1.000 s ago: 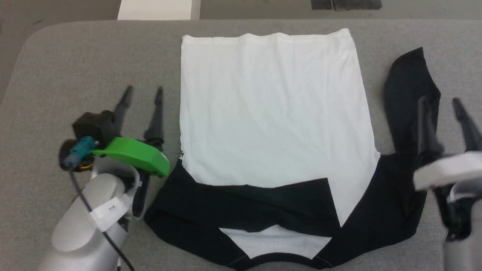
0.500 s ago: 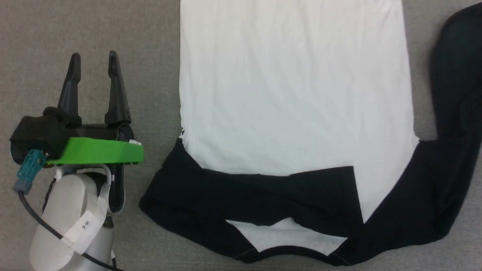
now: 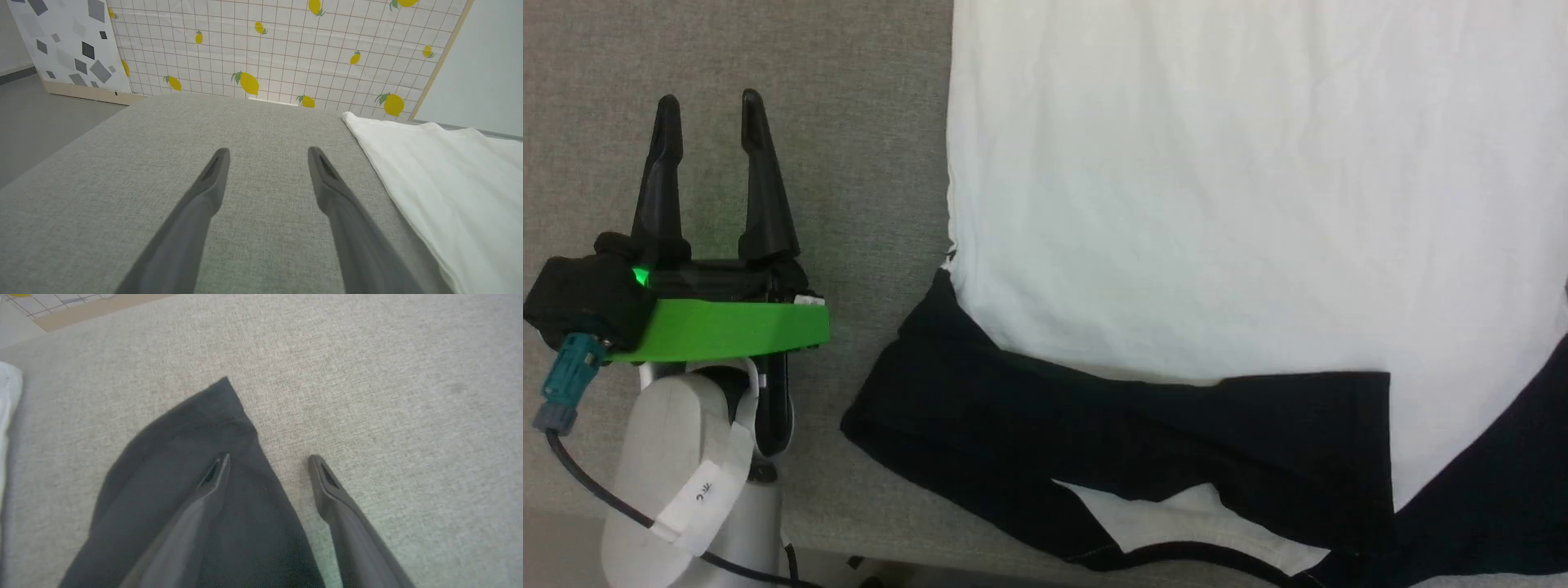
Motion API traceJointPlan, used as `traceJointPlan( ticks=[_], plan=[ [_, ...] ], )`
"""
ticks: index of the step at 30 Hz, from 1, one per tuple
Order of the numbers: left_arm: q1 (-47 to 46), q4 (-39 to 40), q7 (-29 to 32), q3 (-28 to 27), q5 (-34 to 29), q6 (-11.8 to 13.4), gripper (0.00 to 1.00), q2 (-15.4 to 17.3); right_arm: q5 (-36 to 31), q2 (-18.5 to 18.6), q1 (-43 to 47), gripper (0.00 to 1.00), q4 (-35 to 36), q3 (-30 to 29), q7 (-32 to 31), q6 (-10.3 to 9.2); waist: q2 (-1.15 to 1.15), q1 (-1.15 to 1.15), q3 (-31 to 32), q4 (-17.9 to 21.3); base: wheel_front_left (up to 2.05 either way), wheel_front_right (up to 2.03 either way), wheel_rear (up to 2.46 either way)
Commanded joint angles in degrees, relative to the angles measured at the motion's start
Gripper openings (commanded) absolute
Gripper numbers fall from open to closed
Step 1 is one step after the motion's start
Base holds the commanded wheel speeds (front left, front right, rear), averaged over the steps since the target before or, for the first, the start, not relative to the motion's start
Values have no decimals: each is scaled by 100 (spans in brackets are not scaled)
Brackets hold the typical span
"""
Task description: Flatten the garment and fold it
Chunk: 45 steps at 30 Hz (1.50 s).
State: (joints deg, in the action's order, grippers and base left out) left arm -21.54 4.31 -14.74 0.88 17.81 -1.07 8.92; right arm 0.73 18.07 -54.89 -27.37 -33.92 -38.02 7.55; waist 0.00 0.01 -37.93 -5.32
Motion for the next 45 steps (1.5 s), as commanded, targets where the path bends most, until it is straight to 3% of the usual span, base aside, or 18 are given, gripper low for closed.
traceJointPlan(
  ticks=[1, 2, 6, 14, 22, 27, 33, 40, 45],
  plan=[
    [28, -26, -26, -55, -112, -70, 100, -56, 12, -148, 125, 22, -153, 31, -269, -6, 0, -1, -42, -73, 0, 0, 0],
    [33, -44, -26, -76, -140, -105, 100, -85, 25, -138, 154, 0, -134, 62, -358, -6, 0, -1, -17, -65, 0, 0, 0],
    [63, -157, -26, -157, -251, -227, 100, -199, 92, -51, 371, 0, 32, 107, -382, -6, 0, -1, 195, -27, 0, 0, 0],
    [299, -505, -26, -259, -402, -407, 100, -322, 139, 354, 1105, 0, 393, -4, 582, -6, 0, -1, 1107, 46, 0, 0, 0],
    [846, -850, -26, -310, -472, -491, 100, -365, 182, 647, 2312, 0, 1176, -180, 988, -6, 0, -1, 2131, 137, 0, 0, 0],
    [1150, -941, -26, -338, -475, -518, 100, -373, 428, 392, 3078, 0, 2228, -158, 806, -6, 0, -1, 2527, 192, 0, 0, 0],
    [1340, -991, -26, -321, -473, -543, 100, -377, 670, -213, 3829, 0, 4012, 182, 379, -6, 0, -1, 2805, 188, 0, 0, 0],
    [1416, -1058, -26, -251, -460, -562, 100, -382, 701, -942, 4512, 0, 5719, 1410, -158, -6, 0, -1, 2958, 137, 0, 0, 0],
    [1394, -1088, -26, -202, -434, -573, 100, -381, 582, -1188, 4636, 0, 5845, 2547, -259, -6, 0, -1, 2938, 104, 0, 0, 0]
  ],
)
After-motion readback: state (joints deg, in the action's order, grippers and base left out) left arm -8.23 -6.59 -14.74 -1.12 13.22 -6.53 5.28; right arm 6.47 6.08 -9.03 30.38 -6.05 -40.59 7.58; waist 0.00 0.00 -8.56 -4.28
